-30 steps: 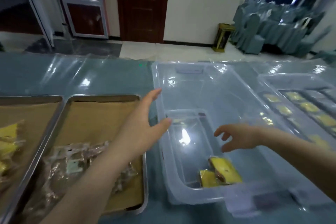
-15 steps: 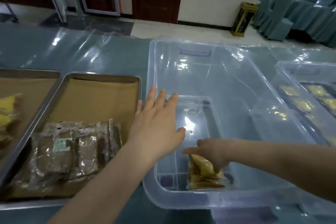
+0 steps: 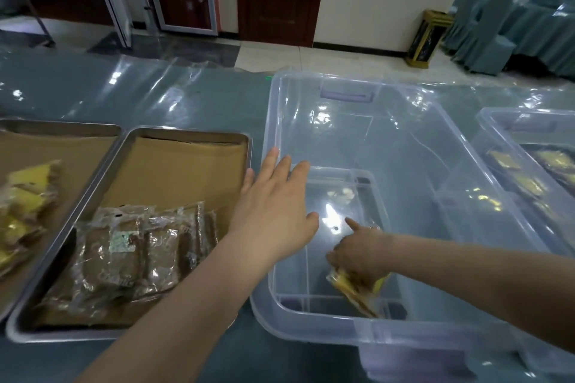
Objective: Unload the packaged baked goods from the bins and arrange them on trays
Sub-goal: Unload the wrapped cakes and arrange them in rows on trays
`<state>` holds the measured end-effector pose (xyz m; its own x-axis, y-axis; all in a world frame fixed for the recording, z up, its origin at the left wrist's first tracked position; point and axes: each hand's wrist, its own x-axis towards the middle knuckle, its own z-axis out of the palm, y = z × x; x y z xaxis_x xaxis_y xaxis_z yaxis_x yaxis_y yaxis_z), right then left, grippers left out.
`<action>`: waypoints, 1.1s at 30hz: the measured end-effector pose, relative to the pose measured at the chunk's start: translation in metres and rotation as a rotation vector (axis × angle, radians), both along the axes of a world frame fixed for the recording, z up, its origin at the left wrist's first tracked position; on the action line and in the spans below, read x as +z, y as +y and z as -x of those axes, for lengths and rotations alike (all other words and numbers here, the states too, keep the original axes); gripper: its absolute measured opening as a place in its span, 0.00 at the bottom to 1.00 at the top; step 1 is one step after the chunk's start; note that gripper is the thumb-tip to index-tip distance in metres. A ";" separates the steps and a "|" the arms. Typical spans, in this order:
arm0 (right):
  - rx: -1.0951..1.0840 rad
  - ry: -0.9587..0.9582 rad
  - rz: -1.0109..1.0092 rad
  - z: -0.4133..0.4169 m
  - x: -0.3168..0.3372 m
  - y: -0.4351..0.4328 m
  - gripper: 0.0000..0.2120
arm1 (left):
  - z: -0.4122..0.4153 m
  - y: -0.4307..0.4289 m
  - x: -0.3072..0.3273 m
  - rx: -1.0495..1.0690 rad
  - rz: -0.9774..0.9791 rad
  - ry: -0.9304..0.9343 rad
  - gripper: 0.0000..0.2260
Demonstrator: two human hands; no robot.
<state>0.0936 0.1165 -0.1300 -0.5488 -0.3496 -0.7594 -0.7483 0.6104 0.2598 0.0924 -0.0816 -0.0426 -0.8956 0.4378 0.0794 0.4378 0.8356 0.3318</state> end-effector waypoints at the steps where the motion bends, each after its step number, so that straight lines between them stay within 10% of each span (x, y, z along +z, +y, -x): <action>1: -0.008 0.050 -0.007 0.004 0.010 0.001 0.28 | 0.000 0.000 0.000 -0.002 0.010 0.004 0.33; 7: -0.035 0.480 0.238 0.020 0.081 0.006 0.21 | 0.001 0.001 0.001 0.002 -0.041 -0.025 0.34; 17: -0.688 0.654 0.851 -0.016 0.169 -0.013 0.30 | -0.025 -0.025 0.015 -0.073 -0.786 -0.322 0.29; 25: -0.587 0.880 1.136 -0.004 0.206 -0.150 0.30 | -0.009 -0.134 0.043 -0.036 -1.035 -0.134 0.31; 33: -0.516 0.590 1.275 0.045 0.161 -0.382 0.25 | 0.017 -0.344 0.021 0.292 -1.223 -0.124 0.16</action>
<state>0.0489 -0.2650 0.0312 -0.9260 -0.2660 0.2678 -0.3652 0.8110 -0.4572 0.0756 -0.4254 -0.0221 -0.9766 -0.0771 0.2008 0.2003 0.0142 0.9796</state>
